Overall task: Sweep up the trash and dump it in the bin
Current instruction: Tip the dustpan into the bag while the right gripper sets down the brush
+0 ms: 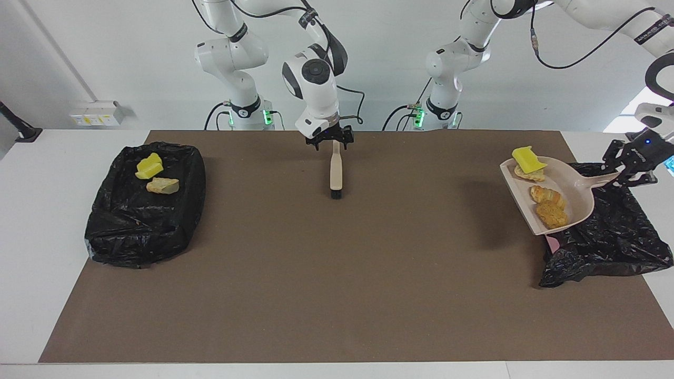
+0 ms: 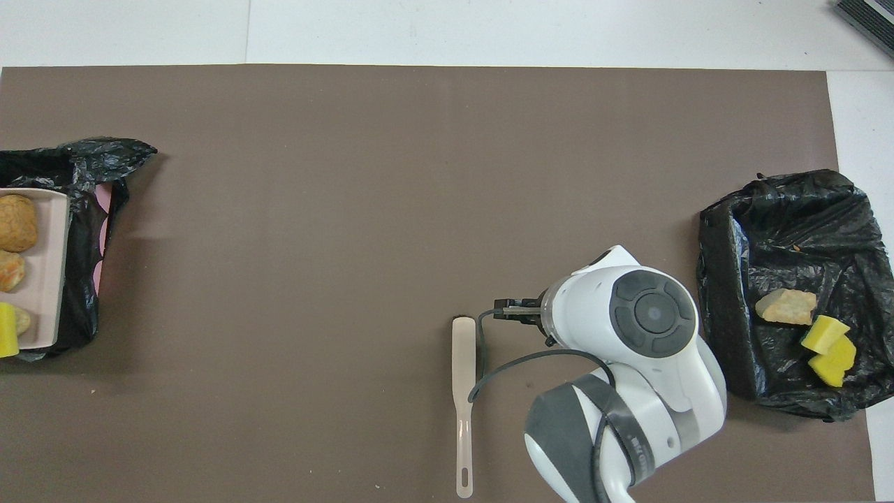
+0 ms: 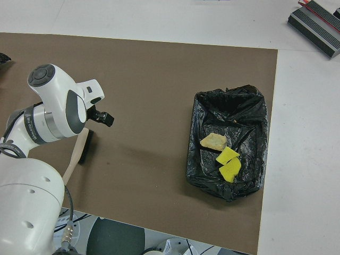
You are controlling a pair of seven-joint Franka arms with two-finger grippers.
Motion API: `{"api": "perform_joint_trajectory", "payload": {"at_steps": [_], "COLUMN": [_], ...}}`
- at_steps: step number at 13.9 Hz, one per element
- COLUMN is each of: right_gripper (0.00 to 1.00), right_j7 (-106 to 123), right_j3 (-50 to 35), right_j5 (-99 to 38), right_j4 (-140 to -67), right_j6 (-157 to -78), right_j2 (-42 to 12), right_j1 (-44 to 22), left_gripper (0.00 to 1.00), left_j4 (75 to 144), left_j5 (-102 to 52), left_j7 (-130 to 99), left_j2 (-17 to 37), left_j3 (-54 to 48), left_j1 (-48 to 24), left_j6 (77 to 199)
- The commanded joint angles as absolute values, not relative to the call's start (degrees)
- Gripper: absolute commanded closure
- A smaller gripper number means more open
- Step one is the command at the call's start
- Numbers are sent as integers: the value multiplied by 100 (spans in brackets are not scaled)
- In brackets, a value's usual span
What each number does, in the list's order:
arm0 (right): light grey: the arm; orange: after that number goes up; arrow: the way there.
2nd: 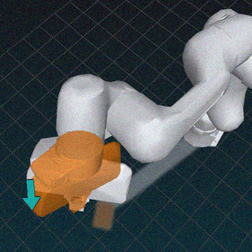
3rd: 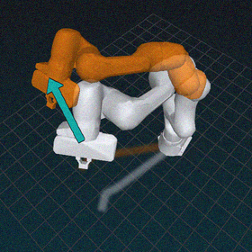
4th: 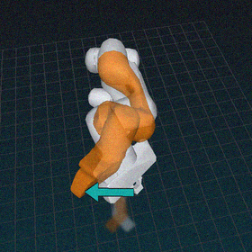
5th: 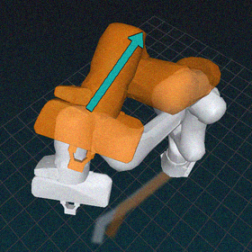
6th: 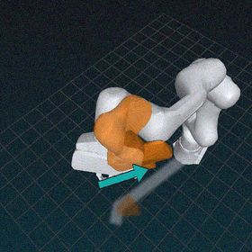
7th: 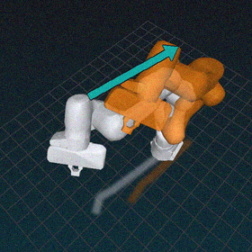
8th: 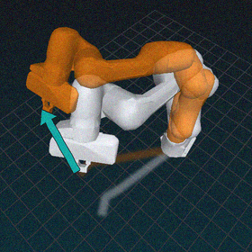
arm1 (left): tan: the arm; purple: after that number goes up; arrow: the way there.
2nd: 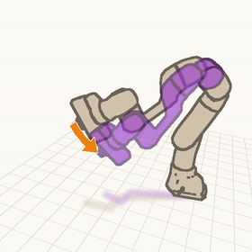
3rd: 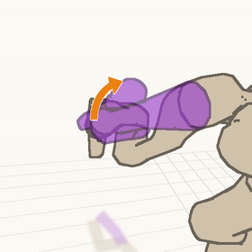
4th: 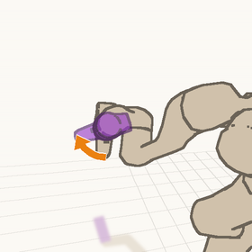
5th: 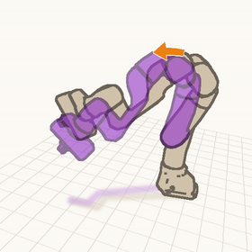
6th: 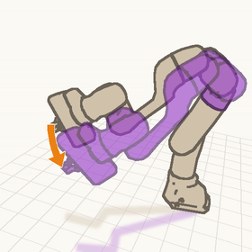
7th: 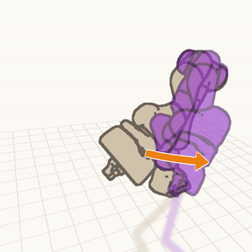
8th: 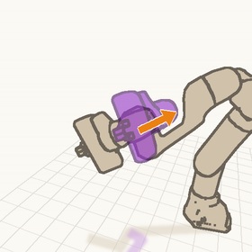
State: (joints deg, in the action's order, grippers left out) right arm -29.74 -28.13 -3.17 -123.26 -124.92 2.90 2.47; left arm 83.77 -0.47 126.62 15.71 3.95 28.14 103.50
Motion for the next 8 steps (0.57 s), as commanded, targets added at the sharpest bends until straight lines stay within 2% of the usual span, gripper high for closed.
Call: {"api": "perform_joint_trajectory", "payload": {"at_steps": [1,3,5,8], "right_gripper": [0,0,0,0], "right_j7": [-2874,-2848,-2638,-2338], "right_j3": [-2874,-2839,-2271,-692], "right_j5": [-62,79,88,70], "right_j4": [-11910,-11725,-11453,-11094], "right_j6": [-12375,-12279,-11999,-11665], "right_j2": [123,123,114,220], "right_j1": [456,545,362,-541], "left_gripper": [100,100,100,100], "left_j4": [7980,8024,8077,8314], "left_j5": [551,1139,1816,2898], "left_j7": [12692,12657,12298,11332], "left_j2": [1854,1890,1881,1784], "left_j3": [351,352,352,352], "left_j1": [2795,2734,2663,2409], "left_j6": [10913,11353,11863,11971]}}
